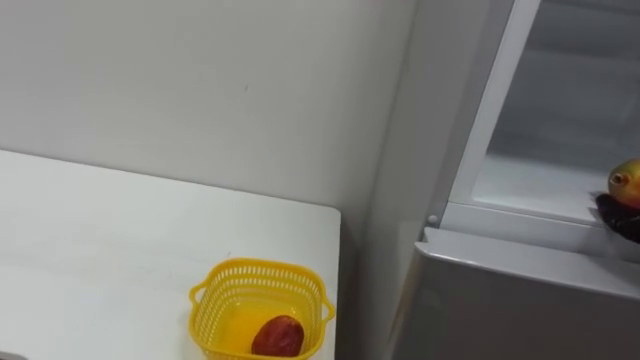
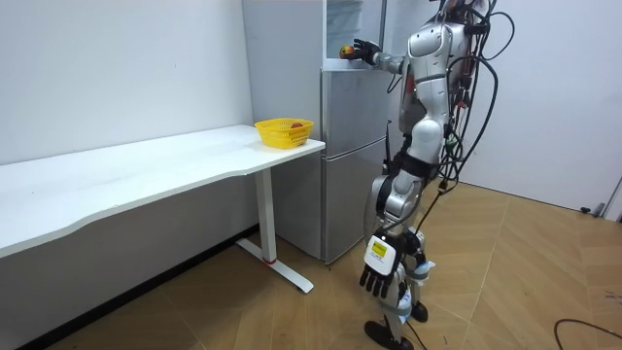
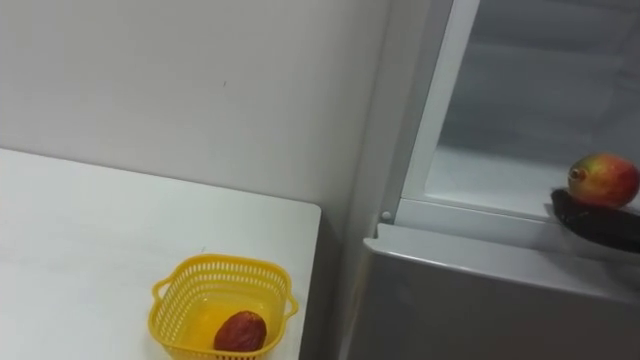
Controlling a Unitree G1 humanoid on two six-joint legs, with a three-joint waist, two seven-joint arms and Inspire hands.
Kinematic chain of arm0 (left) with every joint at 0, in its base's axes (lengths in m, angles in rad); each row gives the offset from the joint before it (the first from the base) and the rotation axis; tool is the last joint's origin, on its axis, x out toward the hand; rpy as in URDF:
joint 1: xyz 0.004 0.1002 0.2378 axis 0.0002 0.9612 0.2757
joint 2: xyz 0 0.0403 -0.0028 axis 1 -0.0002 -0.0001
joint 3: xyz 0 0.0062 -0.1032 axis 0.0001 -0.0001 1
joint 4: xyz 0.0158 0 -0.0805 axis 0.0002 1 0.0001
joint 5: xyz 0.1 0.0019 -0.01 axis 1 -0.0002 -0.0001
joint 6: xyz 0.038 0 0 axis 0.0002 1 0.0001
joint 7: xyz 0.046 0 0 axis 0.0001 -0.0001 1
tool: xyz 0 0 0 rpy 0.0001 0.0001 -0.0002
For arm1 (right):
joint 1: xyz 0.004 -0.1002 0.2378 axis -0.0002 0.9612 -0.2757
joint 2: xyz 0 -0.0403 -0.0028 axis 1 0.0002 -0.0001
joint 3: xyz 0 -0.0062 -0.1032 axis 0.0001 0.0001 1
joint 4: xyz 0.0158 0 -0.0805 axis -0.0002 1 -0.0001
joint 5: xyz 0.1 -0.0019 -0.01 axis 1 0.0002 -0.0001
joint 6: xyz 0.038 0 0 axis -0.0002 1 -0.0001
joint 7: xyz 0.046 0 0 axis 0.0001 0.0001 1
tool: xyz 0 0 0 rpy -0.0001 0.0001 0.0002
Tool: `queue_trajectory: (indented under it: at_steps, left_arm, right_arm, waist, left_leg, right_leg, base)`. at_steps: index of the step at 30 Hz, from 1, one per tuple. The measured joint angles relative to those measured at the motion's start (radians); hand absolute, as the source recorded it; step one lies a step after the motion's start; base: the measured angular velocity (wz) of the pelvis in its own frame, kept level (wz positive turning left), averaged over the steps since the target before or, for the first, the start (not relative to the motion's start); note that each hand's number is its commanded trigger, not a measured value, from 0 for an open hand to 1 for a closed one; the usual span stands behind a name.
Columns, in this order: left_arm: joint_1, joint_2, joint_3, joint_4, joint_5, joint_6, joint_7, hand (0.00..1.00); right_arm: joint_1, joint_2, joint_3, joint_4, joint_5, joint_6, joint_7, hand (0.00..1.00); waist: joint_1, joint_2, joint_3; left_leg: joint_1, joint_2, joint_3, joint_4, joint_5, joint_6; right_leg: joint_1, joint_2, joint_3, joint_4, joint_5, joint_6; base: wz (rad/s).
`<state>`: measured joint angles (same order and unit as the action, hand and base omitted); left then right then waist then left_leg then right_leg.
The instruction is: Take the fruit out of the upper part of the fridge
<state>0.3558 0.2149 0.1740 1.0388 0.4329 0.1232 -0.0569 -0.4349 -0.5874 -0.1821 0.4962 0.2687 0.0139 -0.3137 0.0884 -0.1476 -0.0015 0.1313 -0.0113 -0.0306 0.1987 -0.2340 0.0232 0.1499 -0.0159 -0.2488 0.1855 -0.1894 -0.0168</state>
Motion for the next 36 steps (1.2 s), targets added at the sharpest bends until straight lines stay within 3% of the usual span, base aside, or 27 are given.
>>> queue_trajectory:
  at_steps: [12, 22, 23, 24, 25, 26, 36]
  left_arm:
    - [0.008, 0.001, -0.002, 0.001, 0.002, 0.000, -0.003, 0.00]
    - [0.030, 0.012, 0.000, -0.003, -0.006, 0.000, -0.016, 0.00]
    - [0.030, 0.012, 0.000, -0.002, -0.006, 0.000, -0.016, 0.00]
    - [0.030, 0.011, -0.001, -0.002, -0.006, 0.000, -0.016, 0.00]
    - [0.030, 0.011, -0.001, -0.002, -0.006, 0.000, -0.016, 0.00]
    - [0.030, 0.012, -0.001, -0.003, -0.006, 0.000, -0.016, 0.00]
    - [0.032, 0.015, -0.002, -0.018, -0.006, 0.007, -0.013, 0.00]
  right_arm:
    - [-0.033, -0.006, 0.006, 0.049, -0.001, 0.000, 0.009, 0.00]
    - [-0.058, -0.101, 0.046, 0.118, 0.026, 0.000, 0.068, 0.00]
    - [-0.058, -0.104, 0.047, 0.125, 0.031, 0.000, 0.071, 0.11]
    - [-0.058, -0.105, 0.047, 0.133, 0.038, 0.000, 0.078, 0.38]
    - [-0.058, -0.105, 0.051, 0.138, 0.040, 0.000, 0.080, 0.78]
    - [-0.058, -0.106, 0.054, 0.144, 0.040, 0.000, 0.091, 1.00]
    - [-0.105, -0.125, 0.084, 0.203, 0.039, 0.000, 0.159, 1.00]
  waist:
    - [0.001, -0.002, -0.0021]
    - [0.004, -0.024, -0.0064]
    - [0.005, -0.026, -0.0067]
    - [0.005, -0.028, -0.0060]
    - [0.006, -0.028, -0.0039]
    - [0.006, -0.028, -0.0044]
    - [0.002, -0.027, -0.0054]
  left_leg:
    - [0.001, 0.000, -0.001, 0.004, 0.000, 0.000]
    - [-0.018, 0.000, -0.007, 0.007, 0.000, 0.000]
    - [-0.018, 0.000, -0.007, 0.007, 0.000, 0.000]
    - [-0.018, 0.000, -0.007, 0.007, 0.000, 0.000]
    - [-0.019, 0.000, -0.007, 0.007, 0.000, 0.000]
    - [-0.021, 0.000, -0.007, 0.007, 0.000, 0.000]
    - [-0.034, -0.001, -0.016, 0.008, 0.000, 0.000]
  right_leg:
    - [0.002, -0.001, -0.003, 0.002, 0.000, 0.000]
    - [-0.013, 0.000, -0.009, 0.001, 0.000, 0.000]
    - [-0.012, 0.000, -0.009, 0.001, 0.000, 0.000]
    - [-0.012, 0.000, -0.009, 0.001, 0.000, 0.000]
    - [-0.013, 0.000, -0.008, 0.001, 0.000, 0.000]
    - [-0.015, -0.001, -0.009, 0.001, 0.000, 0.000]
    - [-0.025, -0.001, -0.014, 0.002, 0.000, 0.000]
  base:
    - [0.01]
    - [0.02]
    - [0.00]
    - [0.00]
    - [0.00]
    - [0.00]
    - [0.00]
